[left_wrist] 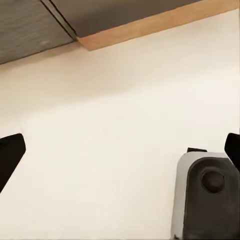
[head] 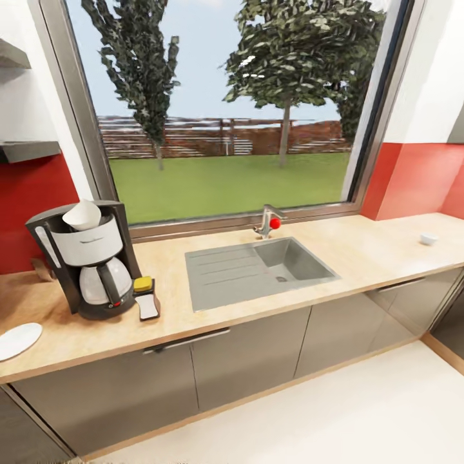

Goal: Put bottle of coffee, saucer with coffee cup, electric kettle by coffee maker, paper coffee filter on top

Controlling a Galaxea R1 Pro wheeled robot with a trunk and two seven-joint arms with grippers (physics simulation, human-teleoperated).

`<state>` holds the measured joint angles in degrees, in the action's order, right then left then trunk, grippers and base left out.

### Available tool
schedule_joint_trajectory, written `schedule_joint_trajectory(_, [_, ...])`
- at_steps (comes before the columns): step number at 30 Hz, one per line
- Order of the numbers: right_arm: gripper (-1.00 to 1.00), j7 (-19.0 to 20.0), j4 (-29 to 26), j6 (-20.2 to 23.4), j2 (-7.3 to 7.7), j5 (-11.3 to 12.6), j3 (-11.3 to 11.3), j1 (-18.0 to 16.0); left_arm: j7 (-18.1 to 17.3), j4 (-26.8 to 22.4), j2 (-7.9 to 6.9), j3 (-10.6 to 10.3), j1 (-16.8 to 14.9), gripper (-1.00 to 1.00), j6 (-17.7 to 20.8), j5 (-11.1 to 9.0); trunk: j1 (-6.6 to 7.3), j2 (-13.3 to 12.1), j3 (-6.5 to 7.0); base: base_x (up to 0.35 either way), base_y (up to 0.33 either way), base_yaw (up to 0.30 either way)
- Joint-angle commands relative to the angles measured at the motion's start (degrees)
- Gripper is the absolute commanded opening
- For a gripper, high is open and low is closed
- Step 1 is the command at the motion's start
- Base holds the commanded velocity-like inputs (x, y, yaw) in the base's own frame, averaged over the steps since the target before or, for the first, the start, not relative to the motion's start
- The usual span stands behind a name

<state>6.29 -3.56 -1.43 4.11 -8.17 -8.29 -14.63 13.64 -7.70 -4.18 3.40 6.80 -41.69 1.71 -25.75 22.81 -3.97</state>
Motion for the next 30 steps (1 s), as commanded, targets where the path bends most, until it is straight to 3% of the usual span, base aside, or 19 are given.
schedule_joint_trajectory(1, [1.00, 0.2, 0.0, -0.1, 0.01, -0.6, -0.5, 0.0, 0.0, 0.3, 0.03, 0.4, 0.0, 1.00, 2.0, 0.1, -0.03, 0.1, -0.16, 0.000, 0.000, 0.241])
schedule_joint_trajectory(3, [1.00, 0.2, 0.0, -0.1, 0.06, -0.6, -0.5, 0.0, 0.0, 0.7, 0.11, 0.4, 0.0, 1.00, 6.0, 0.1, -0.03, 0.1, -0.25, 0.000, 0.000, 0.245])
schedule_joint_trajectory(6, [1.00, 0.2, 0.0, -0.1, 0.35, -0.7, -0.5, 0.0, 0.1, 0.8, 0.14, 0.5, -0.1, 1.00, 17.2, -0.1, -0.03, 0.1, -0.39, 0.000, 0.000, 0.249])
schedule_joint_trajectory(7, [1.00, 0.2, 0.0, -0.1, 0.39, -0.7, -0.5, 0.0, 0.1, 0.9, 0.14, 0.5, -0.1, 1.00, 19.3, -0.1, -0.03, 0.1, -0.44, 0.000, 0.000, 0.250])
schedule_joint_trajectory(9, [1.00, 0.2, 0.0, -0.1, 0.46, -0.7, -0.5, 0.0, 0.3, 0.8, 0.14, 0.5, -0.2, 1.00, 27.8, -0.2, -0.03, 0.1, -0.53, 0.000, 0.000, 0.250])
schedule_joint_trajectory(12, [1.00, 0.2, 0.0, -0.1, 0.44, -0.7, -0.4, 0.0, 0.5, 0.4, 0.28, 0.5, -0.3, 1.00, 36.4, -0.3, -0.03, 0.1, -0.66, 0.000, 0.000, 0.251])
schedule_joint_trajectory(14, [1.00, 0.2, 0.0, -0.1, 0.40, -0.7, -0.4, 0.0, 0.5, 0.2, 0.33, 0.5, -0.6, 1.00, 40.2, -0.3, -0.03, 0.1, -0.75, 0.000, 0.000, 0.251])
schedule_joint_trajectory(19, [1.00, 0.3, 0.0, 0.2, 0.39, -0.6, -0.5, 0.0, 0.3, 0.1, 0.37, 0.5, -2.4, 1.00, 42.9, -0.4, -0.03, 0.1, -0.97, 0.000, 0.000, 0.248])
schedule_joint_trajectory(30, [1.00, 0.3, 0.0, 0.2, -0.01, -0.5, -0.5, 0.0, -0.3, 0.0, 0.64, 0.4, -2.6, 1.00, 42.4, -0.3, -0.03, 0.1, -1.45, 0.000, 0.000, 0.245])
